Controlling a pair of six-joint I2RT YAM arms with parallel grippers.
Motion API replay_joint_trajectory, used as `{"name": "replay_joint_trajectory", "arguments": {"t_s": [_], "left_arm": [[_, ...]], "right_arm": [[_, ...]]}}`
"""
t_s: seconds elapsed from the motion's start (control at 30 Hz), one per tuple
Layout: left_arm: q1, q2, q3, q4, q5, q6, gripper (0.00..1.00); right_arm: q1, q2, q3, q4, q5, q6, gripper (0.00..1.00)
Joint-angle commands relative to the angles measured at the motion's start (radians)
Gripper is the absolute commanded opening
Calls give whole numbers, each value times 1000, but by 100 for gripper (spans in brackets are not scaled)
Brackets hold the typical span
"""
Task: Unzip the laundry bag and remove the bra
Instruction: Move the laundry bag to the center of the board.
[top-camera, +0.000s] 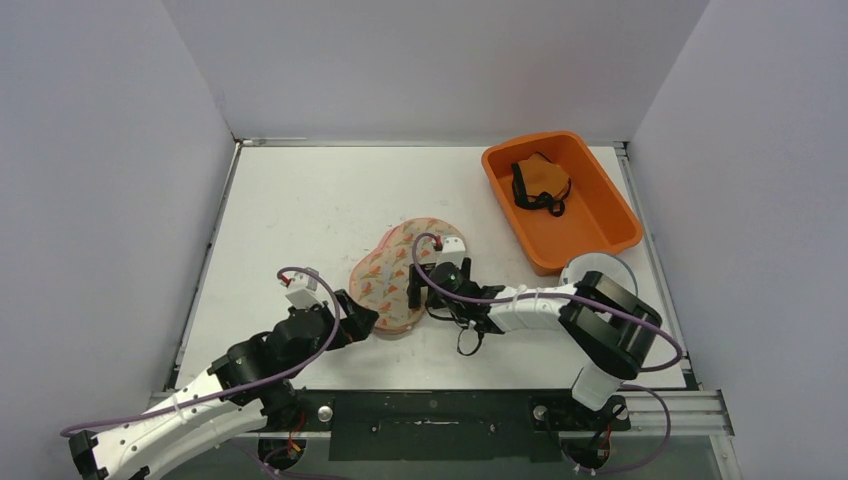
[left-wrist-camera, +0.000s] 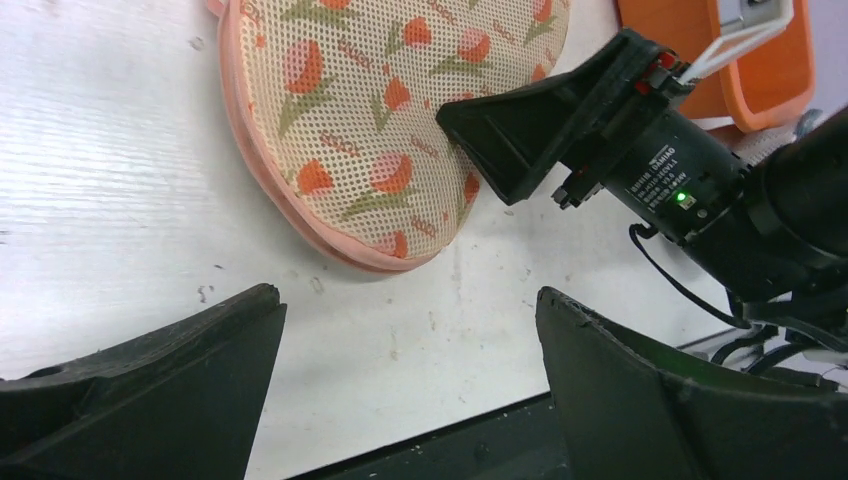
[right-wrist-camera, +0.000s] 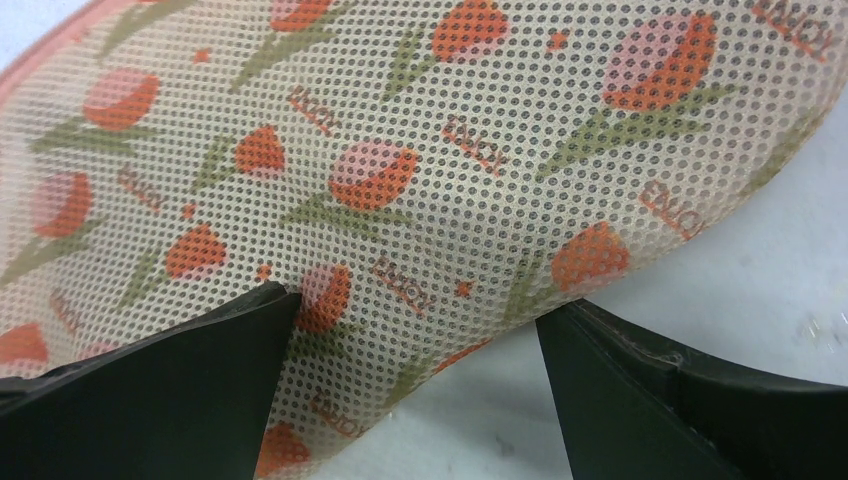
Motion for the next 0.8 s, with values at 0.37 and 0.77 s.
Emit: {"name": "replay_joint_trajectory", "arguments": {"t_s": [0.37,0.77], "left_arm": [[0,-39,61,-91,-221,26,97],[325,219,123,175,90,180,98]], "right_arm": [[-9,105,219,-113,-71,-262,95],[25,-209,11,-110,-63,-175,98]]}}
